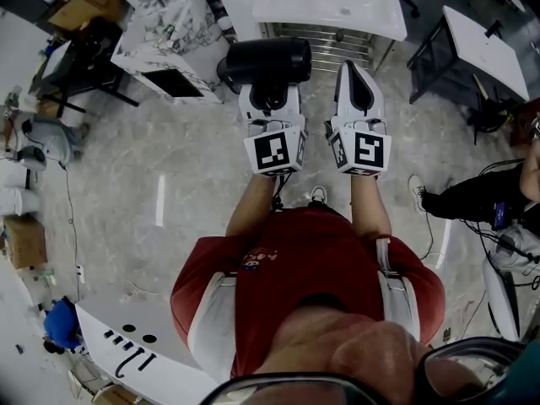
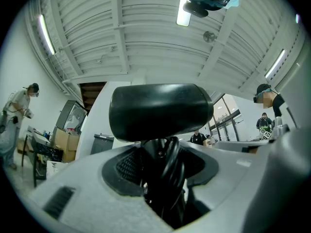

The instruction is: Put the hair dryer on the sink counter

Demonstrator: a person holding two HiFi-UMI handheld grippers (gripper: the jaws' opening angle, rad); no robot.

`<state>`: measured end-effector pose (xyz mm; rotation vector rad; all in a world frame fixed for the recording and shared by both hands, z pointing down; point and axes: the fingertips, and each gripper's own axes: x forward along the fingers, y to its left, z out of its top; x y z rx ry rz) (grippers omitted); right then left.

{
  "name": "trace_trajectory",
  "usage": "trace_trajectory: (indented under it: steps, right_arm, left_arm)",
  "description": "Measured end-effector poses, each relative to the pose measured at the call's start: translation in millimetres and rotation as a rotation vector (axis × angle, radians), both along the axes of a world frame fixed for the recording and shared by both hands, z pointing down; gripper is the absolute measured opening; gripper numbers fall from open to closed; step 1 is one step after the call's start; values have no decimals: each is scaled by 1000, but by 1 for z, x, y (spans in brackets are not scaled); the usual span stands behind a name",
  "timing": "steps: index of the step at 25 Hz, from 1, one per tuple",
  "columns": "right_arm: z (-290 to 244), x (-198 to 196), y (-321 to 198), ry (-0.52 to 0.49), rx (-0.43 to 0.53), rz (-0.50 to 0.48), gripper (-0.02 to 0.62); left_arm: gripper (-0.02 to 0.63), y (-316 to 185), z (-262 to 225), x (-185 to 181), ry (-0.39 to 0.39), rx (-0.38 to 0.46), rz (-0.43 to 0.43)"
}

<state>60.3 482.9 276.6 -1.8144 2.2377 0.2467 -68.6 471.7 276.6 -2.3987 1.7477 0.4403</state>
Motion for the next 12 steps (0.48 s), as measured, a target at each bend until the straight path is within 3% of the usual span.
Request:
trace_trajectory:
  steps: [12]
  right_arm:
    - [1, 62, -61, -18, -18, -35, 2]
  left_arm:
    - [201, -54, 0, 60, -7, -17, -44]
